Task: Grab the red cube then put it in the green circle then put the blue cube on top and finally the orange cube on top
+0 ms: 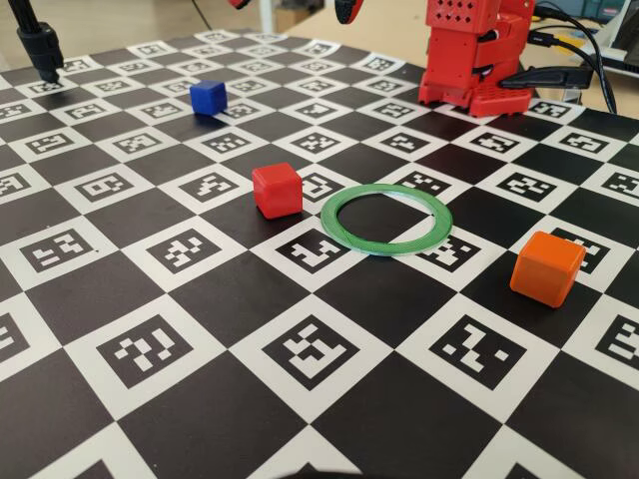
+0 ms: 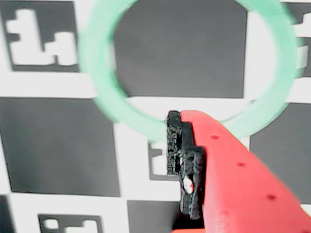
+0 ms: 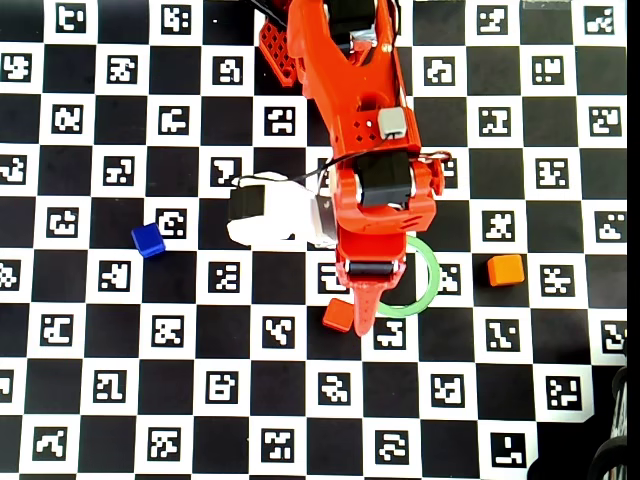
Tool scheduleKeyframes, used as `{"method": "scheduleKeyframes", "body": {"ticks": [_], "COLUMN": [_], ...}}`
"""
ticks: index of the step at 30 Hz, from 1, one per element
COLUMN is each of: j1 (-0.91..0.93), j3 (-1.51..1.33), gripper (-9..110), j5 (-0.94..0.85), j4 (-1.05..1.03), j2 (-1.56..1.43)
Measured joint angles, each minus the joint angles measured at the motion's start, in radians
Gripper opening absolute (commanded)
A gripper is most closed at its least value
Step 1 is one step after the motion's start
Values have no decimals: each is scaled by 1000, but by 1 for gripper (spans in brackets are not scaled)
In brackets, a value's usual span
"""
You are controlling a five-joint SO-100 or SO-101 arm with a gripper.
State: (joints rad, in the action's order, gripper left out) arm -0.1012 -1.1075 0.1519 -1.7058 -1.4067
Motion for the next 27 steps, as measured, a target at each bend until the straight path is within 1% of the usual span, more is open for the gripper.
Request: {"method": "scheduleKeyframes", "body": {"ticks": [4, 11, 27], "j1": [0, 14, 34], "j3": [66, 72, -190], "gripper": [51, 51, 51], "j5": [15, 15, 5], "j4": [-5, 37, 295], "j2": [54, 97, 130]}}
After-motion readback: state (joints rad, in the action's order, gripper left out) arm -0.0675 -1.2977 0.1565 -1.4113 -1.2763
